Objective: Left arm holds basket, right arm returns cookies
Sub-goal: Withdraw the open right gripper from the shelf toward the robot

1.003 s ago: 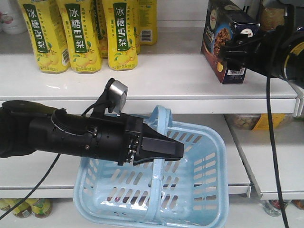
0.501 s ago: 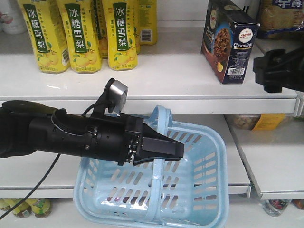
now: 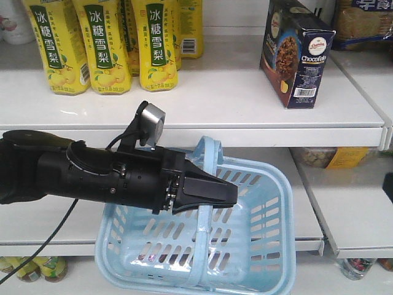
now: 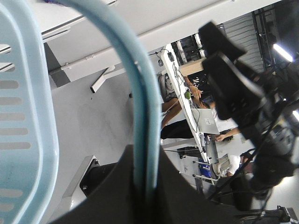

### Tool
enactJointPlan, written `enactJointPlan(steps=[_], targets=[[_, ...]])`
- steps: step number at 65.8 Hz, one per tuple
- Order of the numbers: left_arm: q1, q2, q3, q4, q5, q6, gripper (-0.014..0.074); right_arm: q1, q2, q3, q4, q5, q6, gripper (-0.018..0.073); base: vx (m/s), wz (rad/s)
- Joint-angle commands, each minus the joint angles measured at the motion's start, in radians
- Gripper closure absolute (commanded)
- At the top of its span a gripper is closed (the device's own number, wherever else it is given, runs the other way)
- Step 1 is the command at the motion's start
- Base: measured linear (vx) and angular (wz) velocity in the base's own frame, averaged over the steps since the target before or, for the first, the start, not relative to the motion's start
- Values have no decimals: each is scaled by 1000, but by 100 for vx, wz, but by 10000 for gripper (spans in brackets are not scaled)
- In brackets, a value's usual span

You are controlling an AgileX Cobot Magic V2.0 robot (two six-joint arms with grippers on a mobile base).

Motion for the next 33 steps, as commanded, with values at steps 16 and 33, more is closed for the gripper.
enactJointPlan(steps=[16, 33], targets=[[1, -49, -34, -130, 46, 14, 603, -6, -369, 216, -9, -68, -2, -28, 0, 0], [1, -49, -34, -130, 46, 14, 603, -6, -432, 326, 17, -85, 23, -28, 0, 0]])
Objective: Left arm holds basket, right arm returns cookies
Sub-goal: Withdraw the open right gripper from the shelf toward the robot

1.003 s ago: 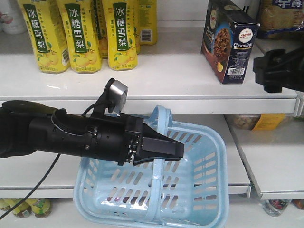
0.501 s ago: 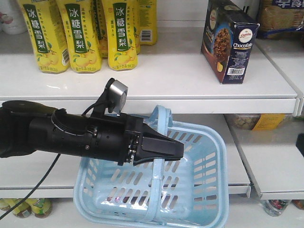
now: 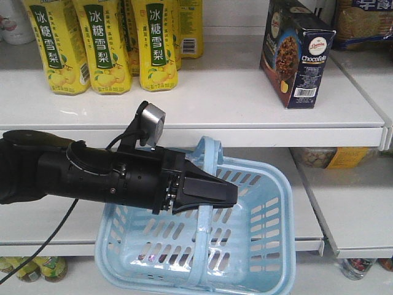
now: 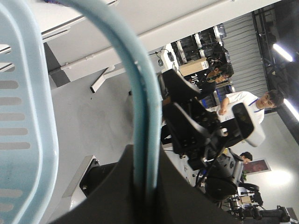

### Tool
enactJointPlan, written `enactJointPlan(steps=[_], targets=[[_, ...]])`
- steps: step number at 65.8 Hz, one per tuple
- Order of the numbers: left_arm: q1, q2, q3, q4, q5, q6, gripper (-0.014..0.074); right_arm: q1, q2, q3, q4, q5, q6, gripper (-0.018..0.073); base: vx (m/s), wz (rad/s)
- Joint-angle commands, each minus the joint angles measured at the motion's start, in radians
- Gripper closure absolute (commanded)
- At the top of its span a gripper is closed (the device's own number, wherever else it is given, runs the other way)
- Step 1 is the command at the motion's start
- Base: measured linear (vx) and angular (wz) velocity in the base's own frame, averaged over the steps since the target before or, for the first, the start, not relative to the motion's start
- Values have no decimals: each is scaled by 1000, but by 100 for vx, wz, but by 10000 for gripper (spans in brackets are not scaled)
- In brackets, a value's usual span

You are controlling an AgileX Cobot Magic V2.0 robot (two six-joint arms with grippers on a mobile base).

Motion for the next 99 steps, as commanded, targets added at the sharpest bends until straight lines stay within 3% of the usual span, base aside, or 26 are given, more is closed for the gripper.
enactJointPlan(steps=[1, 17, 26, 34, 54, 99], targets=[[1, -49, -34, -130, 46, 14, 603, -6, 11, -6, -19, -92, 16, -28, 0, 0], [1, -49, -34, -130, 46, 14, 603, -6, 11, 14, -19, -128, 16, -23, 0, 0], [1, -49, -34, -130, 46, 14, 603, -6, 11, 14, -19, -124, 16, 38, 0, 0], [1, -49, -34, -130, 46, 14, 603, -6, 11, 14, -20, -124, 16, 162, 0, 0], [1, -49, -34, -130, 46, 14, 603, -6, 11, 14, -20, -121, 15, 576, 0, 0], [1, -49, -34, -130, 46, 14, 603, -6, 11, 14, -19, -120, 15, 566, 0, 0]])
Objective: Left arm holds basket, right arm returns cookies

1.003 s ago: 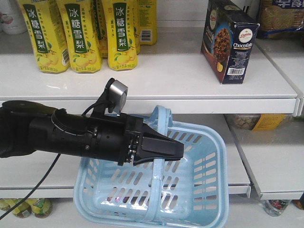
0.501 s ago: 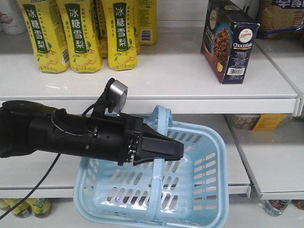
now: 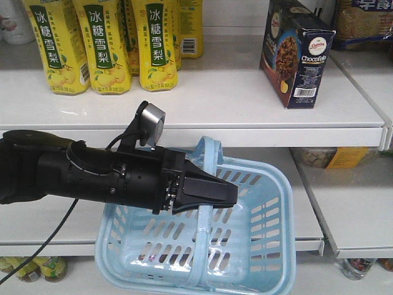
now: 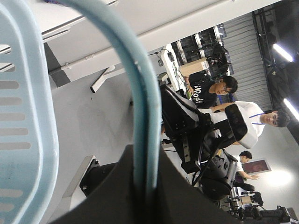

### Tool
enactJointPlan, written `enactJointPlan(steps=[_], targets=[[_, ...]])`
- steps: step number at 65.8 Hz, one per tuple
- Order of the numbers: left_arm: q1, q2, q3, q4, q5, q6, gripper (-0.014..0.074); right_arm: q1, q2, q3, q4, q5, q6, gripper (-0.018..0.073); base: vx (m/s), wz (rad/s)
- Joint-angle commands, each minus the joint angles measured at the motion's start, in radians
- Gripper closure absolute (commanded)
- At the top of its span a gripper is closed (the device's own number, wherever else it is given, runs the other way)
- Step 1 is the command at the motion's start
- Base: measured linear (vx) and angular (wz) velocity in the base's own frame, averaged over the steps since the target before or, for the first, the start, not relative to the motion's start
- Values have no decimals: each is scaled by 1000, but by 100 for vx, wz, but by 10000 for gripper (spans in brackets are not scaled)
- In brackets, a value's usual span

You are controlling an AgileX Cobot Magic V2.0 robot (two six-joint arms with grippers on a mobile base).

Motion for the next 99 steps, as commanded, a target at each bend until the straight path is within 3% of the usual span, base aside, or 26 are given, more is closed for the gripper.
enactJointPlan(steps=[1, 21, 40, 48, 59, 68, 73, 80, 85, 90, 99], targets=[[1, -49, -34, -130, 46, 14, 603, -6, 11, -24, -22, -65, -3, 566, 0, 0], [0, -49, -34, -116, 53, 14, 603, -6, 11, -24, -22, -63, -3, 566, 0, 0], [1, -266, 158, 10, 73, 14, 603, -6, 11, -24, -22, -61, -3, 565, 0, 0], [1, -414, 267, 66, -3, 14, 603, -6, 11, -24, -22, -61, -3, 565, 0, 0], [1, -666, 422, 175, -217, 14, 603, -6, 11, -24, -22, -61, -3, 565, 0, 0], [1, -897, 525, 342, -440, 9, 603, -6, 11, -24, -22, -61, -3, 565, 0, 0], [1, -1019, 576, 458, -553, -39, 603, -6, 11, -24, -22, -61, -3, 565, 0, 0], [1, -1165, 645, 660, -691, -215, 603, -6, 11, -24, -22, -61, -3, 565, 0, 0], [1, -1260, 696, 848, -765, -396, 603, -6, 11, -24, -22, -61, -3, 565, 0, 0], [1, -1329, 738, 1096, -809, -604, 603, -6, 11, -24, -22, -61, -3, 565, 0, 0], [2, -1397, 797, 1419, -856, -837, 603, -6, 11, -24, -22, -61, -3, 565, 0, 0]])
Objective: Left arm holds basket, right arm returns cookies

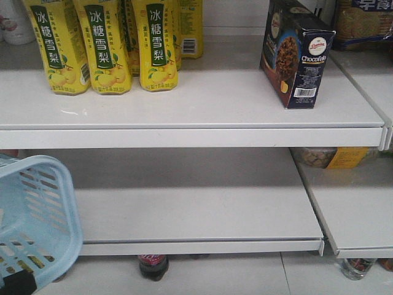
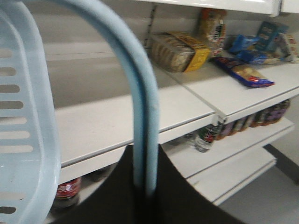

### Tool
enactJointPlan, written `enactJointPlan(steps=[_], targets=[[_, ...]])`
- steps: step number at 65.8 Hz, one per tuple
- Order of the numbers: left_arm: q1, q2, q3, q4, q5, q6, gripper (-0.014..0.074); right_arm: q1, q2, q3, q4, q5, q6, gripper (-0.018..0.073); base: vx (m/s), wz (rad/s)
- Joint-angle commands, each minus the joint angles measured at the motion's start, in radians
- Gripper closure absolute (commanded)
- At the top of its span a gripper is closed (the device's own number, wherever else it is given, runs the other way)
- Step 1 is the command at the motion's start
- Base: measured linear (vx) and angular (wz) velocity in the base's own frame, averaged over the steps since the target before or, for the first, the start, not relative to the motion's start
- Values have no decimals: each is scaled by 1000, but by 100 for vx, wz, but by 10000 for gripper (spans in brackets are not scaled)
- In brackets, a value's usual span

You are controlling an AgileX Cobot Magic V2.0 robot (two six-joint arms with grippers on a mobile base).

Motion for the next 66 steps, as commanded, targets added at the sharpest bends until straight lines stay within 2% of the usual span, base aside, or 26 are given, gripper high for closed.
enactJointPlan(steps=[1, 5, 8, 24, 39, 52, 66], targets=[[3, -31, 7, 248, -135, -177, 603, -6, 11, -24, -22, -62, -3, 565, 0, 0], [13, -45, 32, 327, -173, -222, 603, -6, 11, -24, -22, -62, -3, 565, 0, 0], [32, -52, 53, 351, -197, -229, 603, -6, 11, -24, -22, -62, -3, 565, 0, 0], [198, -145, 179, 350, -346, -229, 602, -6, 11, -24, -22, -62, -3, 565, 0, 0], [342, -229, 183, 389, -308, -226, 602, -6, 11, -24, -22, -62, -3, 566, 0, 0], [362, -233, 183, 463, -307, -227, 602, -6, 11, -24, -22, -62, -3, 566, 0, 0], [362, -233, 183, 465, -307, -227, 602, -6, 11, -24, -22, -62, -3, 566, 0, 0]])
